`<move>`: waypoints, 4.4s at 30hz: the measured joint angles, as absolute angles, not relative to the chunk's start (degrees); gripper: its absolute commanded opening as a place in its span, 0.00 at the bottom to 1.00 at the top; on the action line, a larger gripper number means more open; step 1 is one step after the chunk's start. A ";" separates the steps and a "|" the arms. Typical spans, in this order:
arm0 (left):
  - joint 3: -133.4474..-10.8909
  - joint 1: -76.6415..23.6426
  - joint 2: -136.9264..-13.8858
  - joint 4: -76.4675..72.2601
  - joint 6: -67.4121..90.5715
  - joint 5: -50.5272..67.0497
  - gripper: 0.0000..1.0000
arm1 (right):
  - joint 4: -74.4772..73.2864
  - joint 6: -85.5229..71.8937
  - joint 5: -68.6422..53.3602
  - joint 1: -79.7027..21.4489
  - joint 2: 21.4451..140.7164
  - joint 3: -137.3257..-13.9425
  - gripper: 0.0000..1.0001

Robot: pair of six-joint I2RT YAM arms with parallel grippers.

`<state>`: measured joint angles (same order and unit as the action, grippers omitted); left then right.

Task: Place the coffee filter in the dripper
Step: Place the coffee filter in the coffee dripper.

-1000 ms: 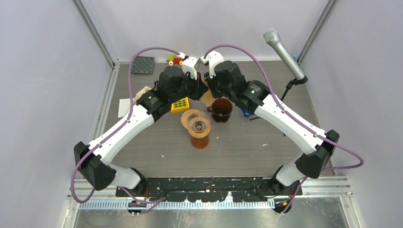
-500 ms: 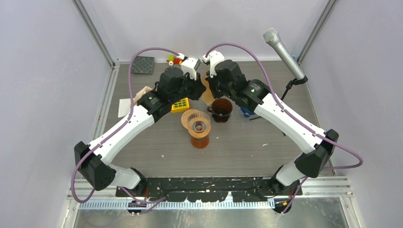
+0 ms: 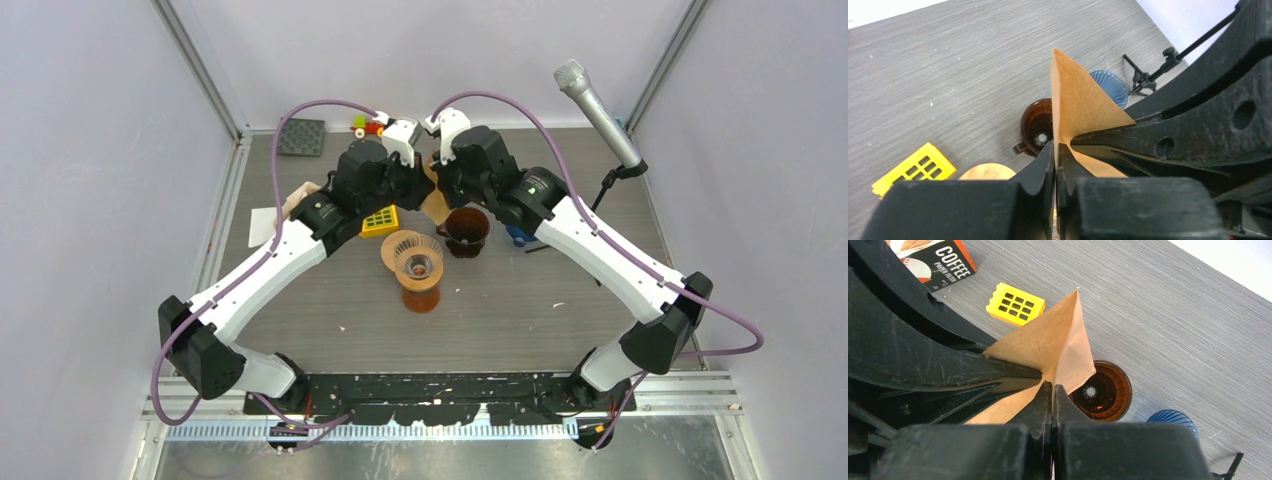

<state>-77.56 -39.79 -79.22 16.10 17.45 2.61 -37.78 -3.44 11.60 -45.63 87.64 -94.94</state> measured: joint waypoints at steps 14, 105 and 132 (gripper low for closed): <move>-77.56 -39.90 -79.55 16.12 17.52 0.36 0.00 | -37.71 -3.42 14.52 -45.52 87.61 -94.70 0.00; -77.60 -42.78 -78.28 20.01 3.31 9.19 0.00 | -36.49 3.49 -2.57 -39.88 77.17 -88.86 0.45; -85.73 -43.05 -84.75 21.63 12.91 2.07 0.60 | -35.03 -4.49 9.72 -39.88 78.04 -88.88 0.00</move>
<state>-85.73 -43.05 -84.75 21.63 12.91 2.07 -35.03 -4.49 9.72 -39.88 78.04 -88.88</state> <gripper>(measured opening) 0.524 0.017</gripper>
